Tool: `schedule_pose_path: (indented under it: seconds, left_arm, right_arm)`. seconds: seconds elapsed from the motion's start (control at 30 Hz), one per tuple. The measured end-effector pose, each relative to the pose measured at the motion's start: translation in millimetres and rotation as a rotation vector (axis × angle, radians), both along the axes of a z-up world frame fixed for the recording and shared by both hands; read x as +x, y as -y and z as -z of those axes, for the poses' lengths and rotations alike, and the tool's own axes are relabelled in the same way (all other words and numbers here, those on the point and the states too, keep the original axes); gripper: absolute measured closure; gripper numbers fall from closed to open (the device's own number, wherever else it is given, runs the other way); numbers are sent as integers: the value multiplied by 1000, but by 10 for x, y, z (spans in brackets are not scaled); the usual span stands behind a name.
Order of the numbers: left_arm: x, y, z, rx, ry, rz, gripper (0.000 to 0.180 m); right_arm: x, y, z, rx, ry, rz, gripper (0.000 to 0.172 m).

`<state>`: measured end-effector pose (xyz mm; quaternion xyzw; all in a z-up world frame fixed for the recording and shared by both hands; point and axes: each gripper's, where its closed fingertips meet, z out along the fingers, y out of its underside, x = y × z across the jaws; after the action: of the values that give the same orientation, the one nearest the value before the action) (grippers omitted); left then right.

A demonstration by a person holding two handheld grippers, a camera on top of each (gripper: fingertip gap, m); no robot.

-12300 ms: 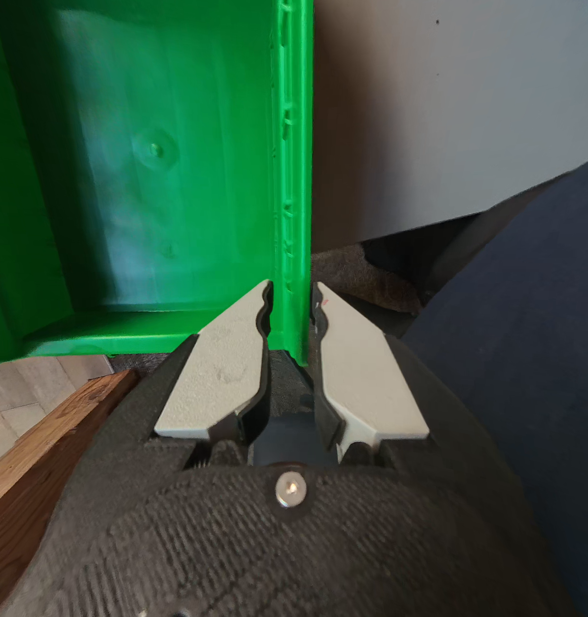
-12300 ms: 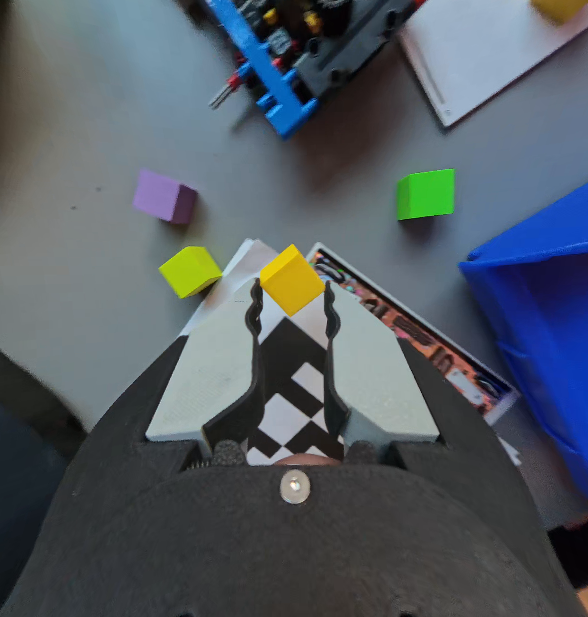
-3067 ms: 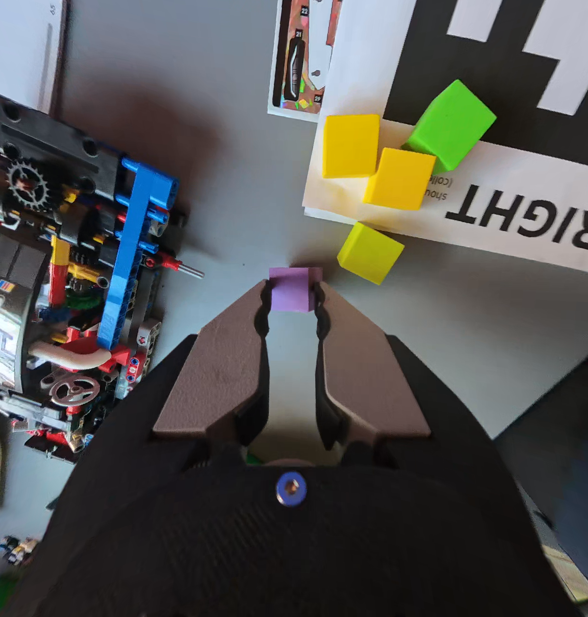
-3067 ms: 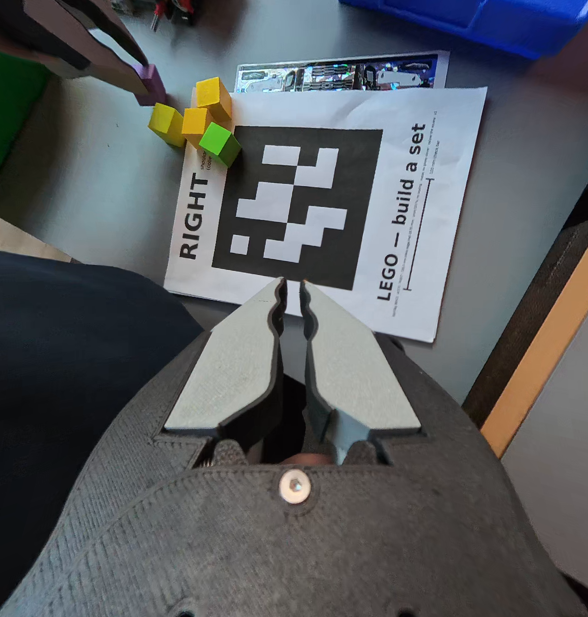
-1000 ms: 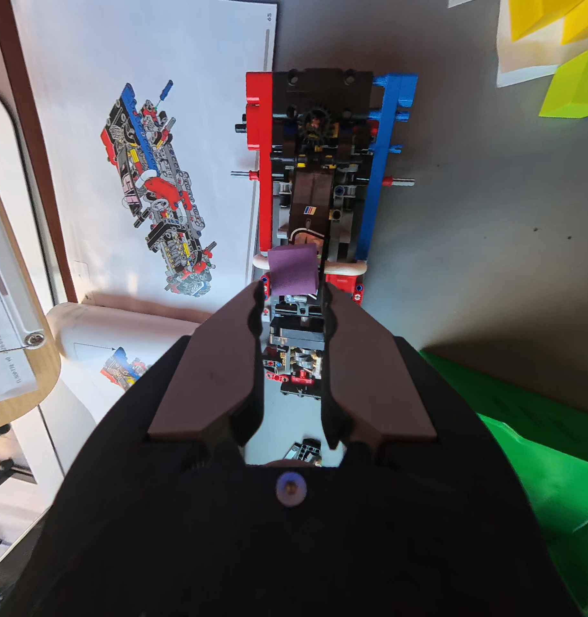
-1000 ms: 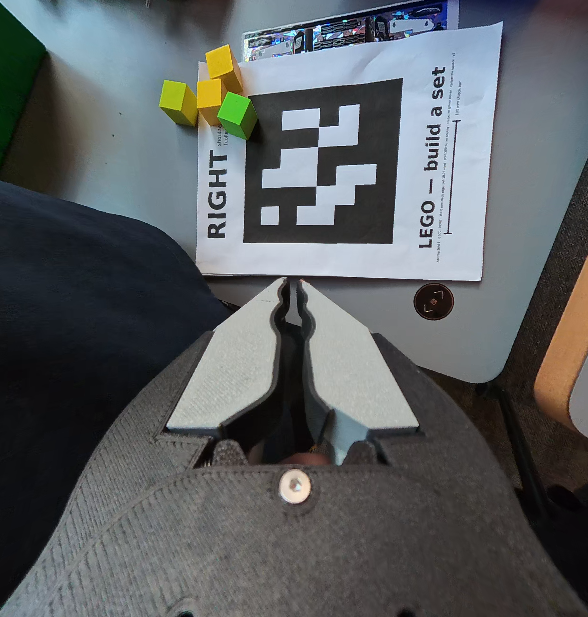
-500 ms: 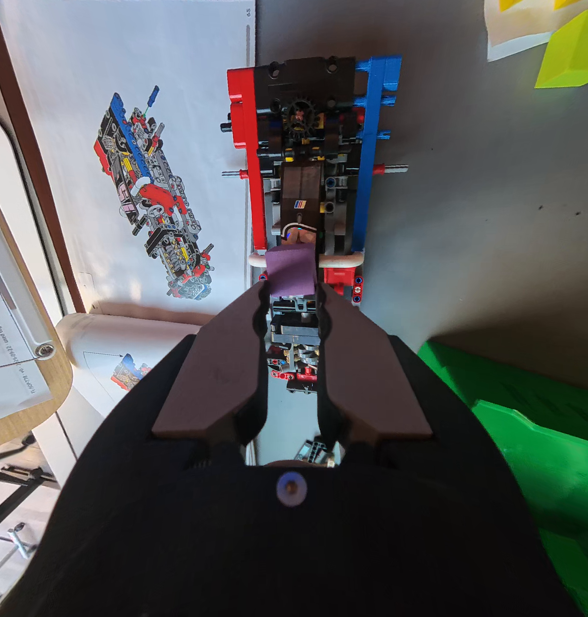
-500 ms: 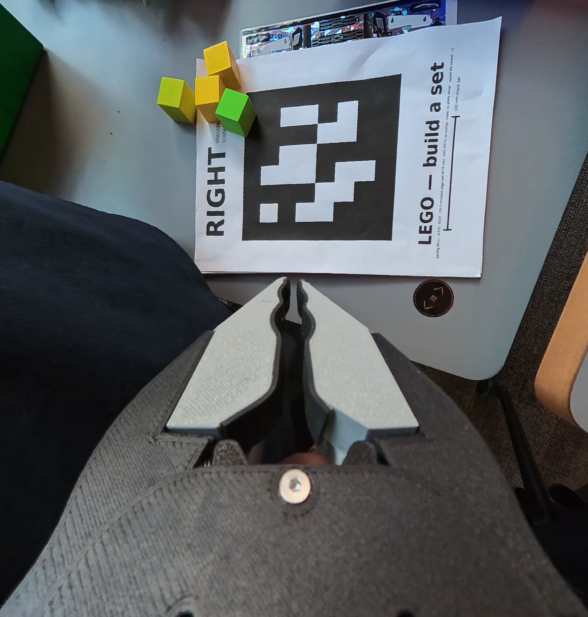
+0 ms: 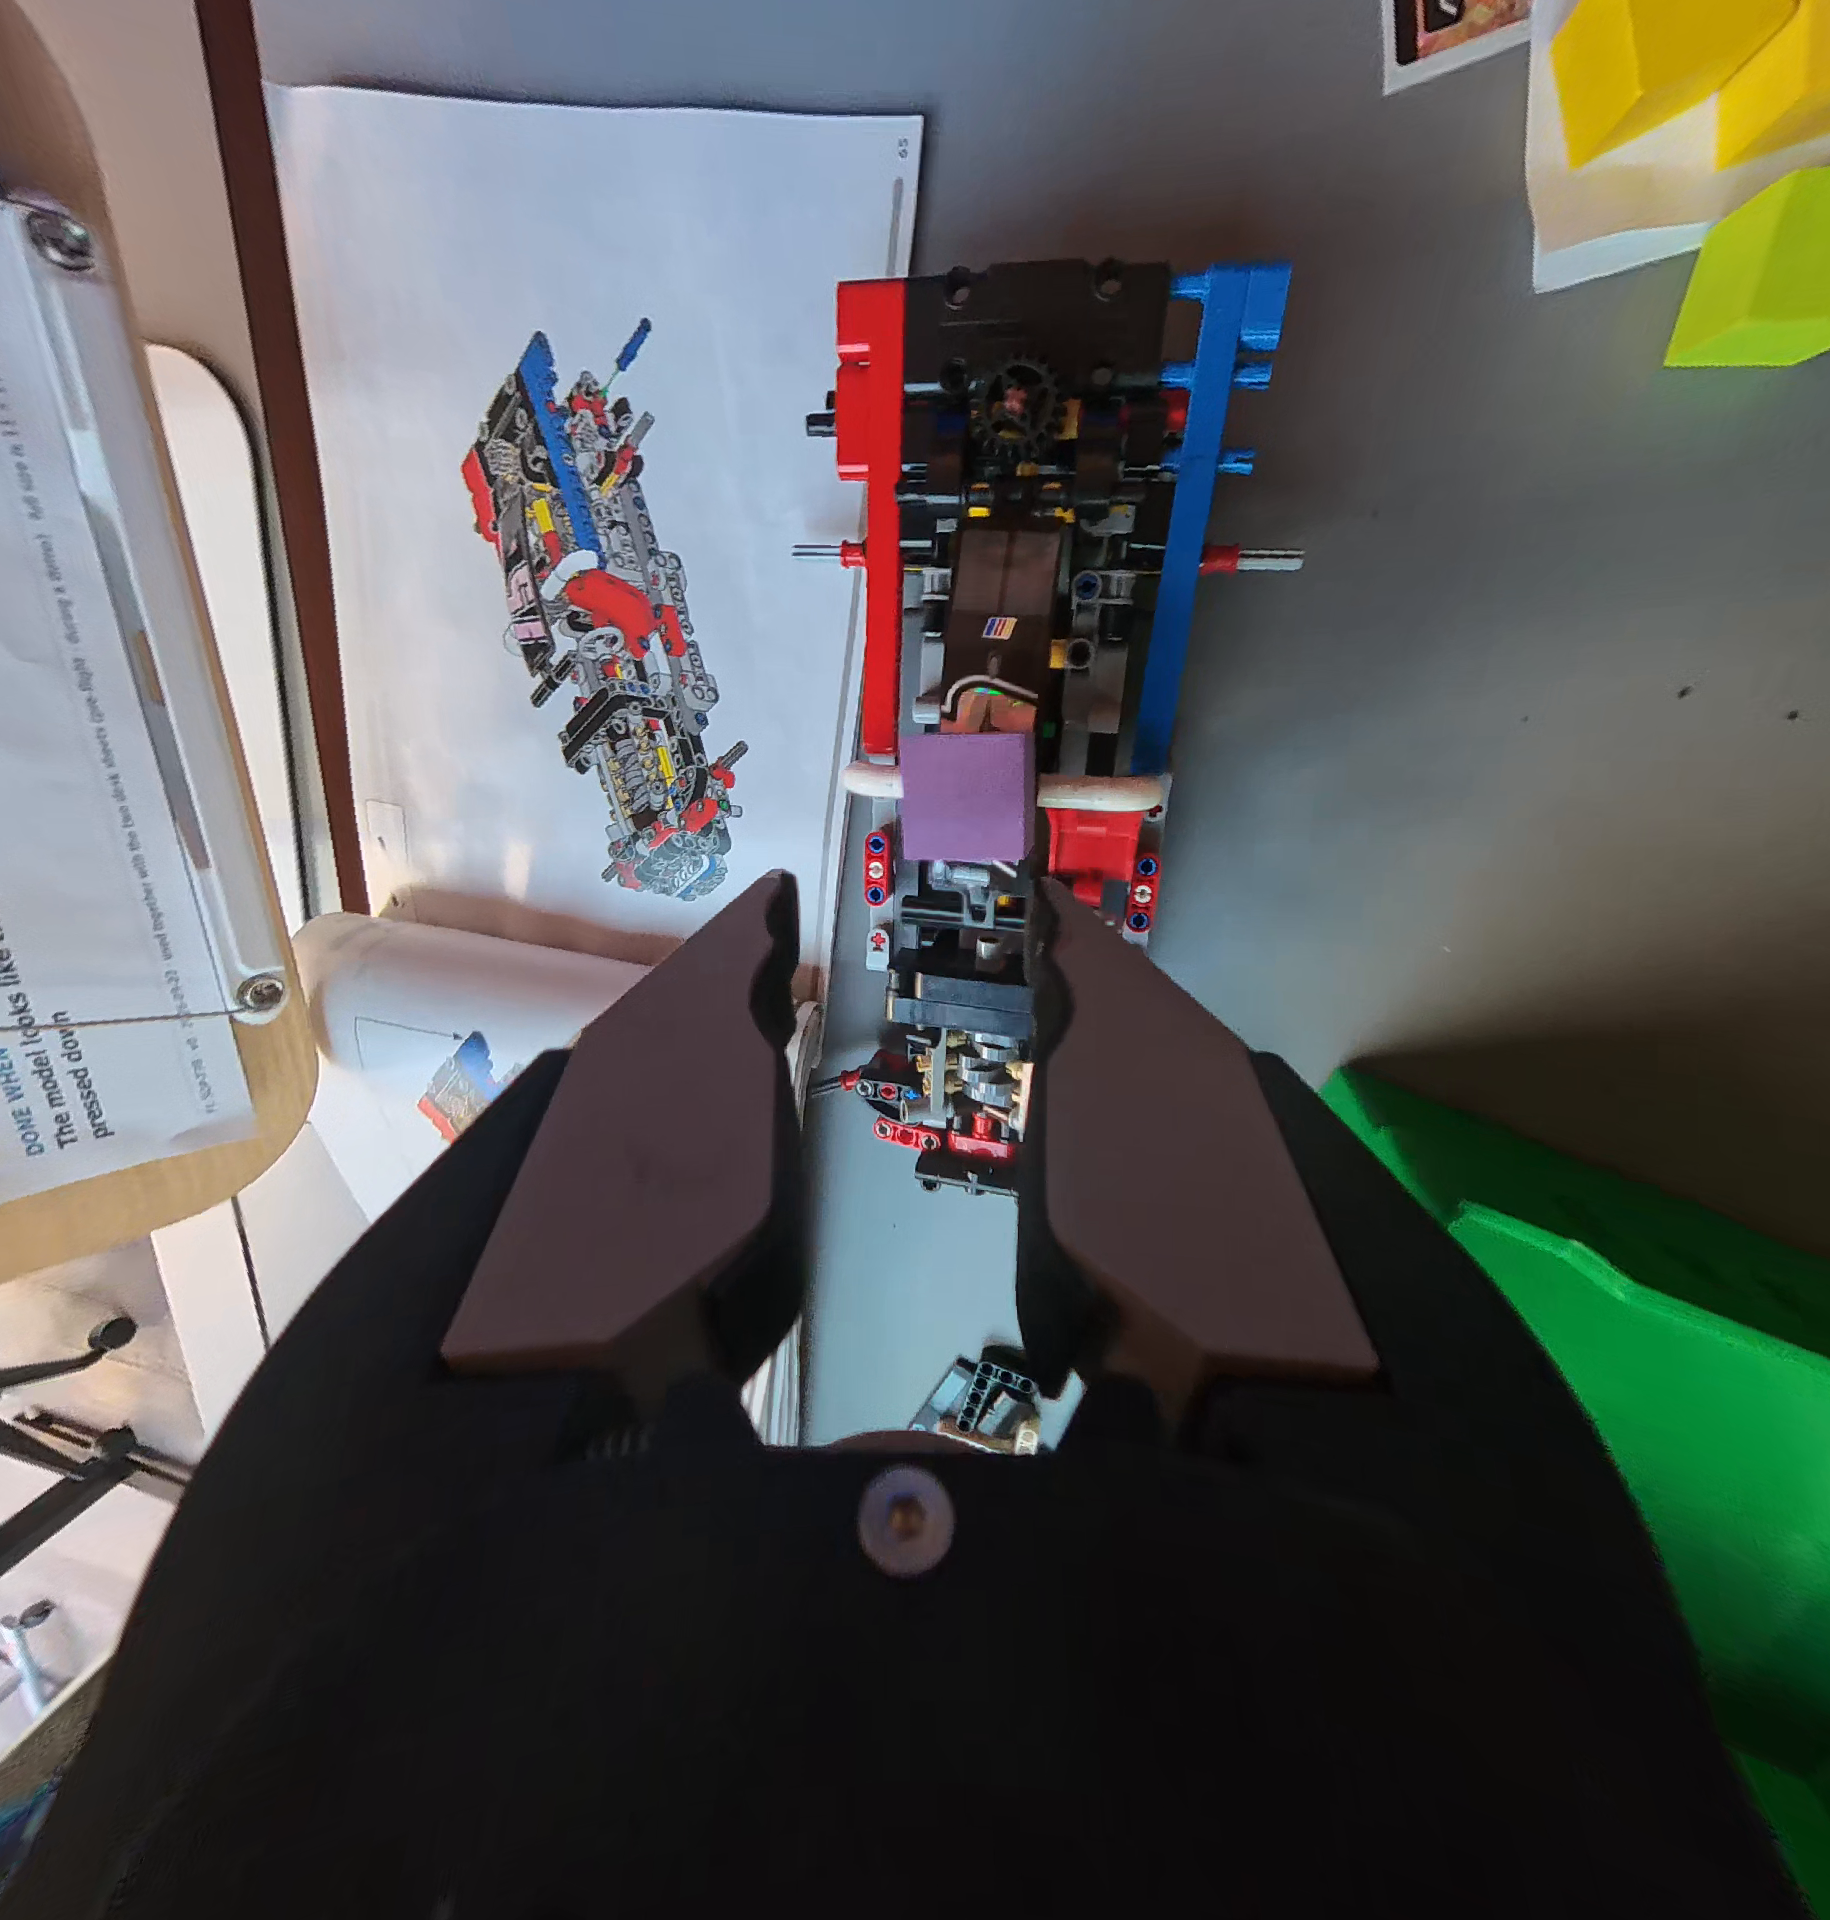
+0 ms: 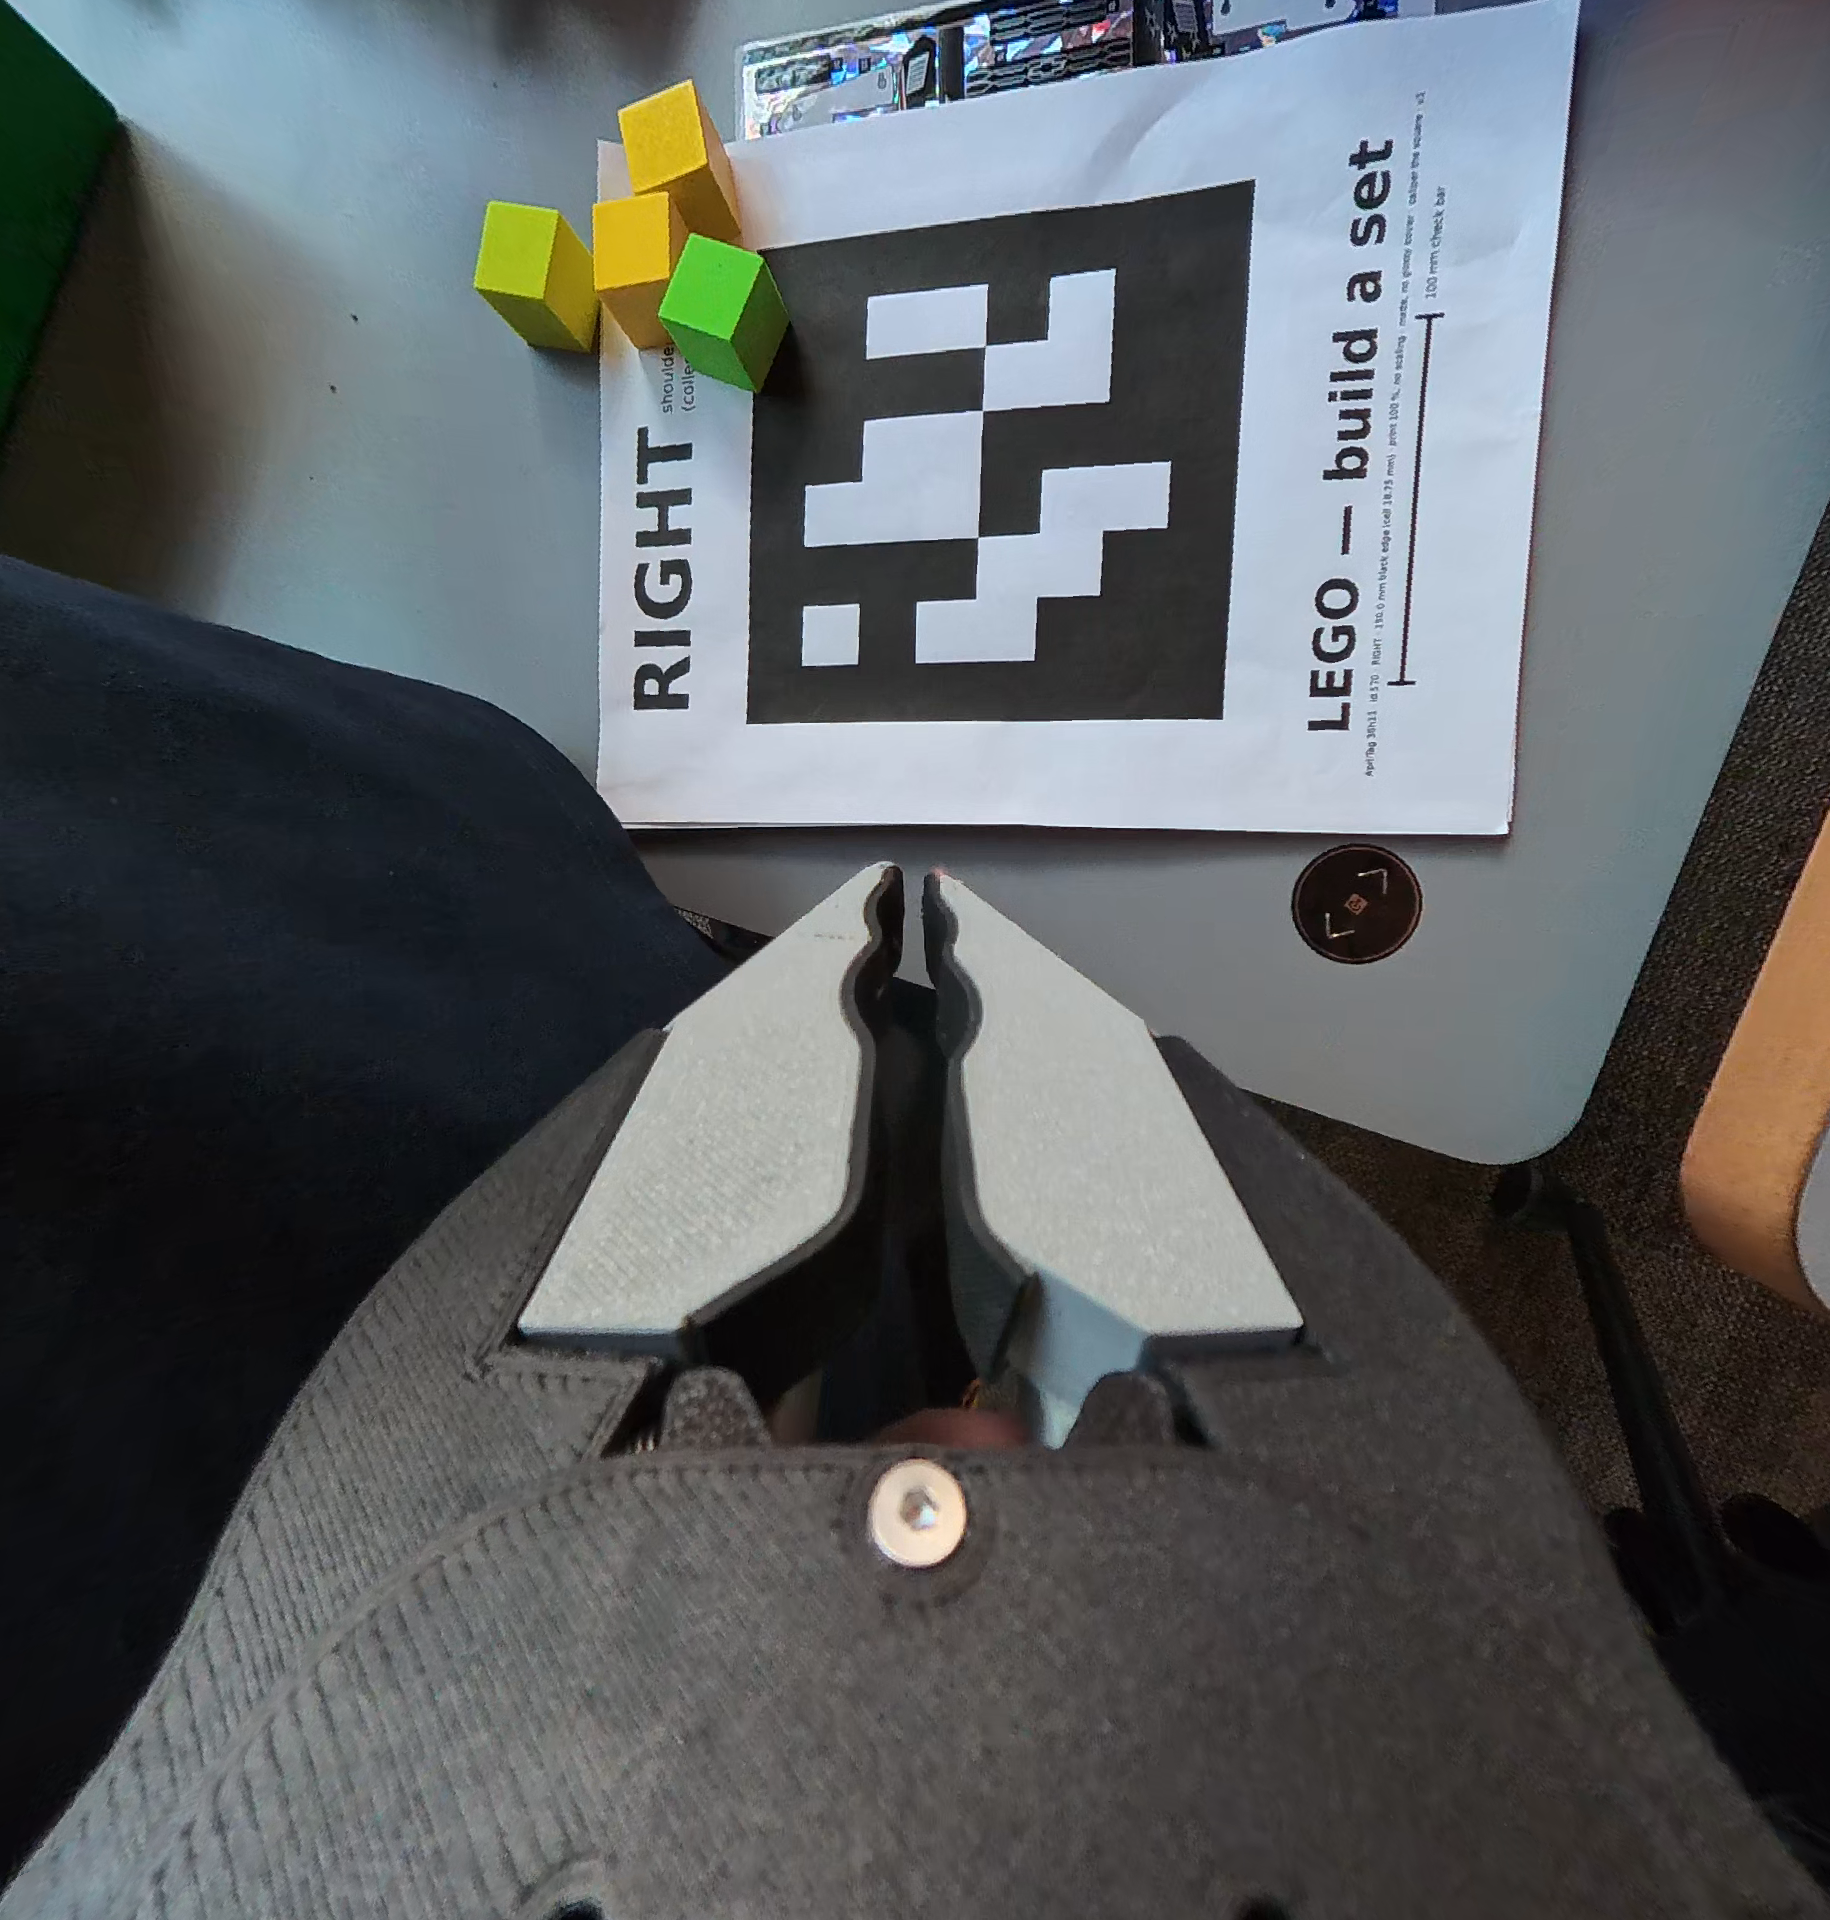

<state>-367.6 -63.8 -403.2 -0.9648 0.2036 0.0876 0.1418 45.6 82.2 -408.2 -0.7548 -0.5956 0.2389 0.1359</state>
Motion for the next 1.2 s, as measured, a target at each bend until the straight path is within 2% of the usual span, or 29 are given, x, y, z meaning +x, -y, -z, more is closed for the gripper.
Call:
schedule_pose_path:
  seconds: [0.1,0.2,0.27,0.37,0.47,0.57,0.7,0.8,0.83,0.87,1.0,1.2]
  left_arm:
    - [63,-17,-124,44,21,-42,140]
    - [450,-53,-165,69,100,-40,145]
    - [821,-67,-49,56,139,6,145]
    - [1367,-89,276,7,193,78,141]
    - [1678,-142,585,-40,208,87,135]
    - [1793,-240,779,-51,206,43,130]
    - [1919,-312,942,-70,247,17,131]
    - [1969,-347,1061,-107,271,-13,135]
    - [1974,-378,1076,-105,274,-24,143]
    - [1977,-407,1084,-101,275,-31,153]
    - [2021,-445,1008,-101,292,-7,154]
    - [1644,-334,507,-42,215,42,153]
  right_arm:
    - [9,-15,-2,0,-3,2,170]
    - [28,-35,11,-4,-2,9,170]
    - [40,-39,27,-12,-2,14,171]
    - [44,-34,46,-23,1,11,171]
    - [35,-41,54,-24,5,-4,171]
    - [25,-60,48,-25,3,-9,171]
    - [40,-79,44,-26,2,-7,171]
    - [72,-89,57,-30,6,-1,171]
    - [81,-92,59,-30,7,1,171]
    - [87,-97,59,-30,7,3,171]
    - [88,-111,58,-32,3,11,171]
    - [34,-76,71,-44,-7,11,171]
